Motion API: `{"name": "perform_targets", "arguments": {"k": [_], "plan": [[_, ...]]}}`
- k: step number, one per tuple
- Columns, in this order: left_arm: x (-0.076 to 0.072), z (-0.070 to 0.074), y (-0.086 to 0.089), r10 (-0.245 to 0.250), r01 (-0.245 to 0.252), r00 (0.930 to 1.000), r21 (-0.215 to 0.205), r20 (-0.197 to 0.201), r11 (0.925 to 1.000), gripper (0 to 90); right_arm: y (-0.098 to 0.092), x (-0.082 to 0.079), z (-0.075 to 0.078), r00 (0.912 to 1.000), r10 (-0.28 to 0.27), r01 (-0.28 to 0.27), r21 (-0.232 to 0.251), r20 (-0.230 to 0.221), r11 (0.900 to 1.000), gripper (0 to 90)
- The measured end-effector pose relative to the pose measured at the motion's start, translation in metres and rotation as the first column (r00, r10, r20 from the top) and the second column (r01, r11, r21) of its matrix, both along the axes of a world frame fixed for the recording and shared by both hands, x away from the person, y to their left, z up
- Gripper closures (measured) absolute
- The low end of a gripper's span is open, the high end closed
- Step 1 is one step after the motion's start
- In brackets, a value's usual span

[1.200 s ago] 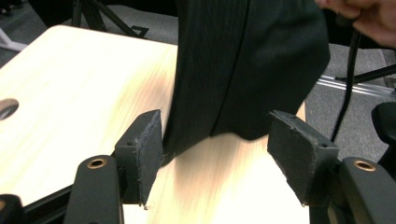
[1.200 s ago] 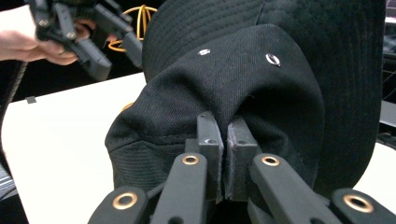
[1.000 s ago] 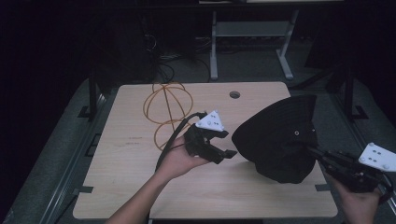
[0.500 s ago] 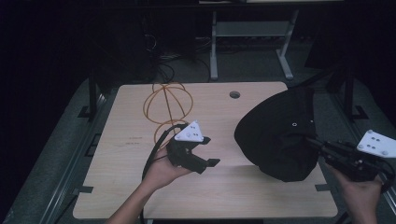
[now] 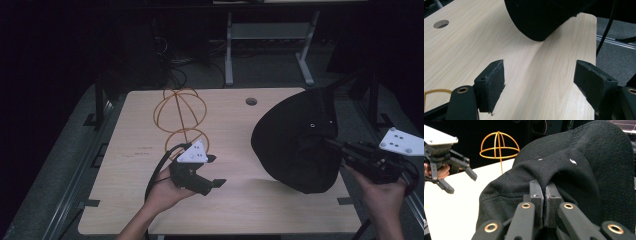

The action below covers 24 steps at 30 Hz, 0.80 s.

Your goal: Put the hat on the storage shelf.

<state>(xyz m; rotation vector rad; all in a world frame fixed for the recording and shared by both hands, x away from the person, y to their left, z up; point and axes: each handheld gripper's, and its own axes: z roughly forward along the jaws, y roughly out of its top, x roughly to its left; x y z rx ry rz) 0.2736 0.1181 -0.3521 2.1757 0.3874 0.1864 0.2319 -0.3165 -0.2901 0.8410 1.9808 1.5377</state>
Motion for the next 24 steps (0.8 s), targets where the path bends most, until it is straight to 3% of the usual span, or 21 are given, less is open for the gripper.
{"name": "perform_targets", "arguments": {"k": [5,13,24], "plan": [[-0.006,-0.009,0.011,0.007,-0.007,1.0000,0.002,0.002,1.0000,23.3,0.005,0.007,0.012,0.9994,0.034,-0.034,0.012,0.005,0.999,86.8],[-0.012,-0.023,0.029,0.039,-0.039,0.9992,-0.029,0.011,0.9988,23.0,0.022,0.018,0.024,0.9974,0.072,-0.072,-0.004,0.006,0.997,86.8],[-0.015,-0.036,0.042,0.066,-0.065,0.9978,-0.055,0.013,0.9964,22.1,0.049,0.040,0.039,0.9913,0.131,-0.131,-0.005,-0.003,0.991,86.7]]}}
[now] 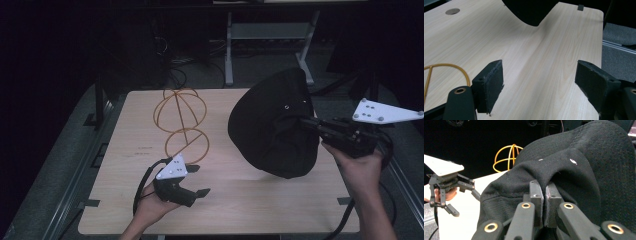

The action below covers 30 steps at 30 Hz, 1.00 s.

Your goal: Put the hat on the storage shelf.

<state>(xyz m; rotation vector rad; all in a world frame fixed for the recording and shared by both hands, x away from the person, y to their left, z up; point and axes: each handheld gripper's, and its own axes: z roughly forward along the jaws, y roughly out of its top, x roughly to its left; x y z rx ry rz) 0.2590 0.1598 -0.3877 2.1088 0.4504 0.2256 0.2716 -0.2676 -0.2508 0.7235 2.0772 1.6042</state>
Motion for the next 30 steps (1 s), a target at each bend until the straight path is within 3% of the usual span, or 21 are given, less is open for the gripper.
{"name": "perform_targets", "arguments": {"k": [14,20,30], "plan": [[-0.005,-0.015,0.006,-0.008,0.008,1.0000,0.011,0.005,0.9999,20.4,0.030,0.017,0.018,0.9976,0.069,-0.069,-0.002,0.004,0.998,86.7],[-0.007,-0.018,0.005,-0.013,0.013,0.9999,-0.002,0.010,0.9999,20.3,0.039,0.023,0.025,0.9951,0.099,-0.099,-0.005,0.000,0.995,86.7],[-0.006,-0.027,0.000,-0.034,0.035,0.9994,0.019,-0.004,0.9992,19.5,0.056,0.036,0.030,0.9895,0.144,-0.144,-0.005,-0.015,0.990,86.7]]}}
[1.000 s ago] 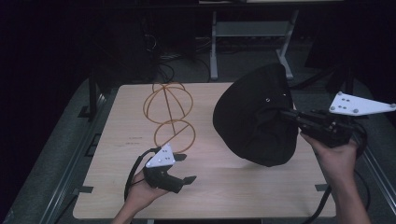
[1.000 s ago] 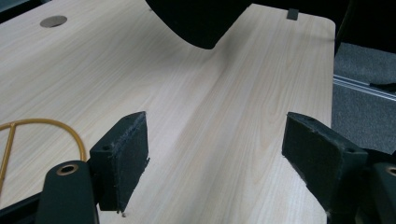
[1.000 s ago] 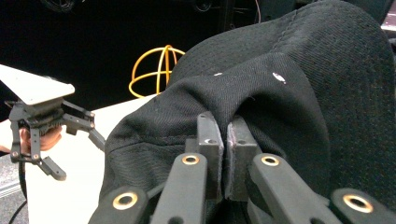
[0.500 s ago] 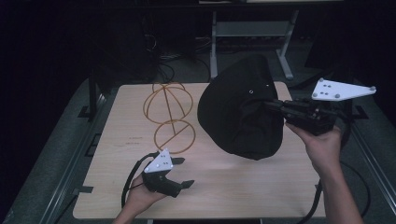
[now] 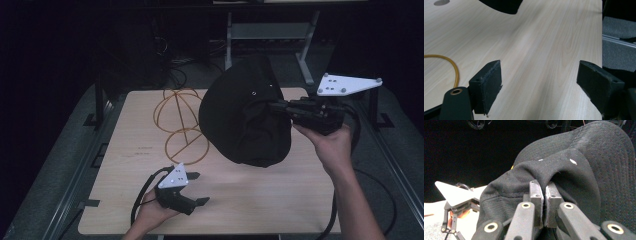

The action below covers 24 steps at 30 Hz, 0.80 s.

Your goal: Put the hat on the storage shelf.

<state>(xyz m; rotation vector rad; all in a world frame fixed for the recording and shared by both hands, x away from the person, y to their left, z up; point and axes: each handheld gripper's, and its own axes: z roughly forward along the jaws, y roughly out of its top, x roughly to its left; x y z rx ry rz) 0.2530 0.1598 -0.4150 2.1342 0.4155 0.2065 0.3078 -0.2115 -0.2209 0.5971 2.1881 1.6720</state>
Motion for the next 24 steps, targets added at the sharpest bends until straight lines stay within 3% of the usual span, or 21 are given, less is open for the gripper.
{"name": "perform_targets", "arguments": {"k": [5,15,24], "plan": [[0.001,0.000,0.001,-0.010,0.010,0.9996,-0.010,-0.027,0.9999,19.8,0.010,0.007,0.004,0.9997,0.024,-0.024,0.004,-0.003,1.000,86.7],[-0.002,-0.002,-0.002,-0.029,0.030,0.9992,0.013,-0.026,0.9995,19.9,0.026,0.014,0.014,0.9987,0.050,-0.050,-0.008,-0.012,0.999,86.7],[-0.001,-0.001,0.000,-0.039,0.039,0.9987,-0.007,-0.033,0.9992,19.7,0.042,0.022,0.022,0.9970,0.076,-0.076,0.002,-0.015,0.997,86.7]]}}
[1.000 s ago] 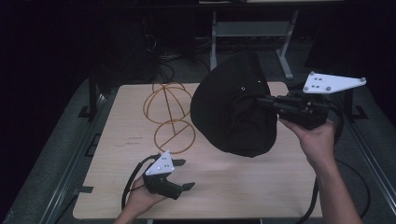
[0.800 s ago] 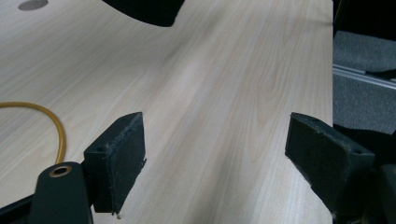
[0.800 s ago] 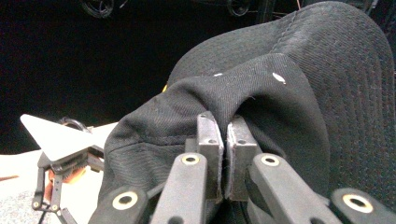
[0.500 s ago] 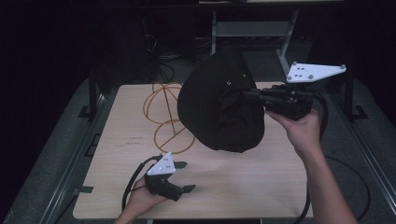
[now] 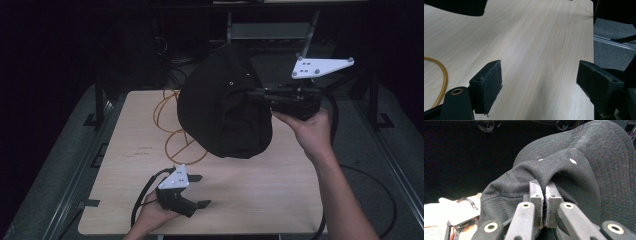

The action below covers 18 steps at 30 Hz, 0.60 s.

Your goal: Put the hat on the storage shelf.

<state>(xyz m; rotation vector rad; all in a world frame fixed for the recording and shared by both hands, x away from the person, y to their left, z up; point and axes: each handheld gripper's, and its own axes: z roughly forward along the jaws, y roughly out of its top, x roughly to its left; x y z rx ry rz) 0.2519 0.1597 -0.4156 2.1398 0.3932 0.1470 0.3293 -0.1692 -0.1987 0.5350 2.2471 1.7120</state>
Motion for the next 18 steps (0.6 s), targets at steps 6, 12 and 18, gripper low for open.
{"name": "perform_targets", "arguments": {"k": [6,12,18], "plan": [[0.000,-0.001,-0.001,-0.006,0.006,1.0000,0.007,0.003,1.0000,19.6,0.012,0.007,0.006,0.9998,0.022,-0.022,0.007,-0.002,1.000,86.7],[0.000,-0.002,-0.002,-0.011,0.011,0.9999,0.015,0.006,0.9998,19.6,0.025,0.015,0.012,0.9995,0.032,-0.032,-0.002,-0.007,1.000,86.7],[0.000,-0.003,-0.003,-0.013,0.013,0.9999,0.022,0.011,0.9997,19.2,0.039,0.025,0.019,0.9990,0.044,-0.044,-0.010,-0.012,0.999,86.7]]}}
